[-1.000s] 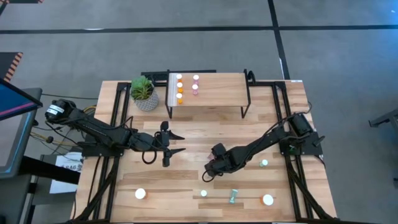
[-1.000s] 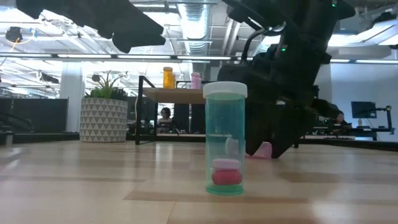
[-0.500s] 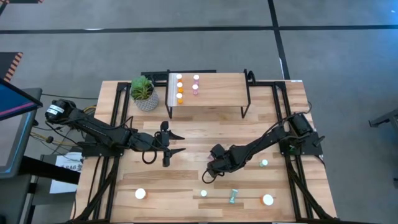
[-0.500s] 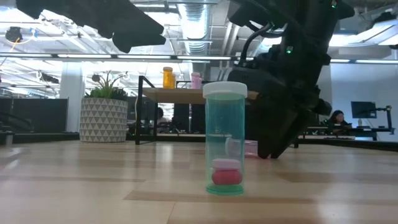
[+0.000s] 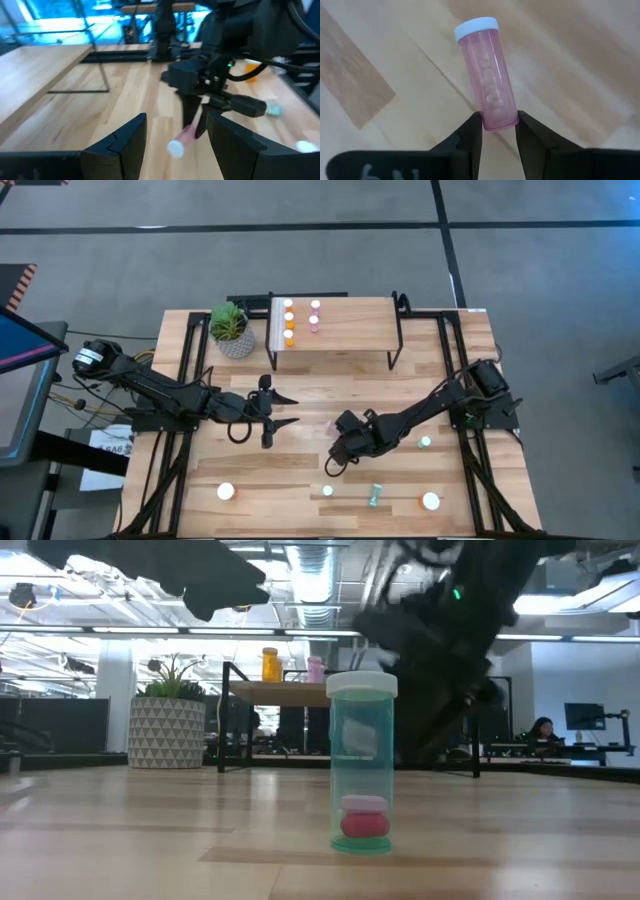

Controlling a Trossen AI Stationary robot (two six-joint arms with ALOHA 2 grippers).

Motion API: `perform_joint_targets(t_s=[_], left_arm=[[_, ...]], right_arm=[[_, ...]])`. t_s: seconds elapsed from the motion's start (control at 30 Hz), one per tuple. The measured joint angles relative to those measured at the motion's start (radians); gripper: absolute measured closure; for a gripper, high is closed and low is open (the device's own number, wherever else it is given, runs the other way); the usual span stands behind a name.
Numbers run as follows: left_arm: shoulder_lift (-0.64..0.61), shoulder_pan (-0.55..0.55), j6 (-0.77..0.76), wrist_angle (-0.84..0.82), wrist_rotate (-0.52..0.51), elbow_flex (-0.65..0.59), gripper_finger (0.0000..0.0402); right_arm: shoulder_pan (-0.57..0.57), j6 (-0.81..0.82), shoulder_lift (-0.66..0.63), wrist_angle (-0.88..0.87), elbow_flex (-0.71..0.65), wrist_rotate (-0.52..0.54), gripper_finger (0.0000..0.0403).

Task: Pick and place medicine bottles onto shelf by color
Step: Put the pink pill bottle on the shelf aligned with the other pink pill bottles

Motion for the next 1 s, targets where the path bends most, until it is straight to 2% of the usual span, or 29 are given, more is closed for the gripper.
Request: perform_joint_targets(t_s=[0.2,0.47,0.8,1.0], left_arm=[[0.0,0.0,0.01,0.063,0.086,0.0,0.0207],[0.0,0.0,0.012,0.168,0.107,-0.016,0.0207],[0.0,0.0,0.014,0.207,0.134,-0.024,0.0207],[0.0,0.0,0.013,0.218,0.15,-0.024,0.0207]], right_arm=[[0.009,-0.098,-0.051,0.062,0.001,0.065,0.0281],[0.007,-0.262,-0.116,0.145,0.002,0.091,0.0281],[0.007,-0.345,-0.132,0.201,0.002,0.097,0.0281],[0.006,-0.406,-0.146,0.353,-0.059,0.092,0.0281]])
